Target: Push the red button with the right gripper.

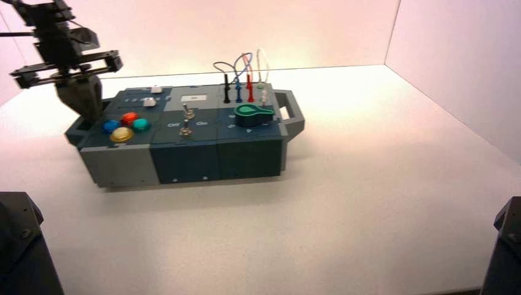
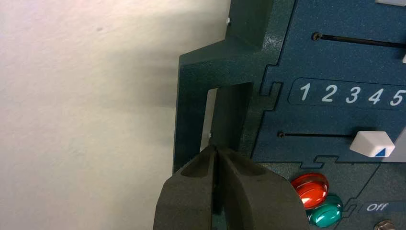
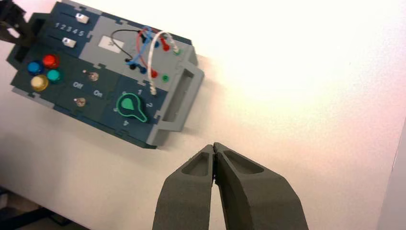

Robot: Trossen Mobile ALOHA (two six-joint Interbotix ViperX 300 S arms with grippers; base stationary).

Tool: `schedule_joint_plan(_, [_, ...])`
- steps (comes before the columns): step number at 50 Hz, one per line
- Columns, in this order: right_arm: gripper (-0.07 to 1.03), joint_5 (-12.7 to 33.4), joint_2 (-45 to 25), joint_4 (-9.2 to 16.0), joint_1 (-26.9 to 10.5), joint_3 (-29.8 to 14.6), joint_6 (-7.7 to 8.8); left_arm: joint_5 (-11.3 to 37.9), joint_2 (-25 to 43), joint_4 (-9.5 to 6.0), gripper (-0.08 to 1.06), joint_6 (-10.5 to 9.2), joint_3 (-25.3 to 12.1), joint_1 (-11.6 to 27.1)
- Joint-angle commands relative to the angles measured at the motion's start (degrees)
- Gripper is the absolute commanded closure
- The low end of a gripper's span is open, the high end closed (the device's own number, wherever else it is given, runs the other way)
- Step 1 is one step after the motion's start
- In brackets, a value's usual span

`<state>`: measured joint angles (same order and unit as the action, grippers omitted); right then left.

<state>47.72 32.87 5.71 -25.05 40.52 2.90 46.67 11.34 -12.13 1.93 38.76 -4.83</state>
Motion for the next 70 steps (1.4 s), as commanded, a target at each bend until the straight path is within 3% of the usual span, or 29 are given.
schedule_joint_plan(1, [0.99,-0.2,0.3,0.2,0.0,-2.1,-0.18,-0.1,0.6,-2.99,1.01,-0.53,-1.4,5.2])
schedule_joint_plan(19, [0.99,0.3,0.4,0.2,0.0,-2.2,0.00,0.3,2.5,-7.29,1.01,-0.18,-3.2,12.0])
schedule_joint_plan(25, [0.99,0.3,0.5,0.2,0.0,-2.1,0.00,0.4,2.6,-8.00,1.01,-0.26,-3.4,13.4])
schedule_joint_plan(53, [0.99,1.4,1.9,0.1,0.0,-1.2,0.18,2.6,-1.3,-6.77,1.01,-1.49,-4.0,12.7])
schedule_joint_plan(61, [0.99,1.4,1.9,0.1,0.0,-1.1,0.09,3.3,-4.7,-4.31,1.01,-3.87,-4.3,12.7])
schedule_joint_plan(70, [0.99,1.4,1.8,0.0,-0.1,-1.1,0.44,4.5,-7.8,-3.69,1.01,-4.57,-4.7,12.7])
